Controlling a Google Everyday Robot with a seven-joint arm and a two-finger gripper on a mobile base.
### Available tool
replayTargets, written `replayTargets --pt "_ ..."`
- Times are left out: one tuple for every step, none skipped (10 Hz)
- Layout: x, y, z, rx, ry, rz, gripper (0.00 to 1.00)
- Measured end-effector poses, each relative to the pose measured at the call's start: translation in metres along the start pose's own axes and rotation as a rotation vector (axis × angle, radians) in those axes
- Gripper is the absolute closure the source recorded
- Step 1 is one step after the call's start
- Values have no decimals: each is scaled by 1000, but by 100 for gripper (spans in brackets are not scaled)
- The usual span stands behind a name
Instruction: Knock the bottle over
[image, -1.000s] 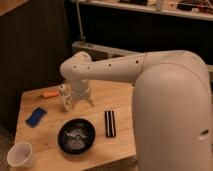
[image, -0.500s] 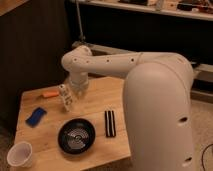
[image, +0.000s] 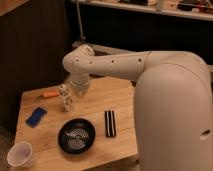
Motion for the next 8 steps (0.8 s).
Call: replayTargets --pt "8 11 -17 -38 -31 -6 100" --pt "15 23 -29 -75 -59 -19 100" --pt "20 36 -37 -115 -86 -39 100" --pt "22 55 -43 -158 -112 -73 100" --pt "18 74 -43 -188 -126 -105 100" --pt "13 89 -42 -204 -135 -130 100" --pt "5 116 -39 -225 -146 -173 100" --pt "-1 129 -38 -235 -154 -197 100"
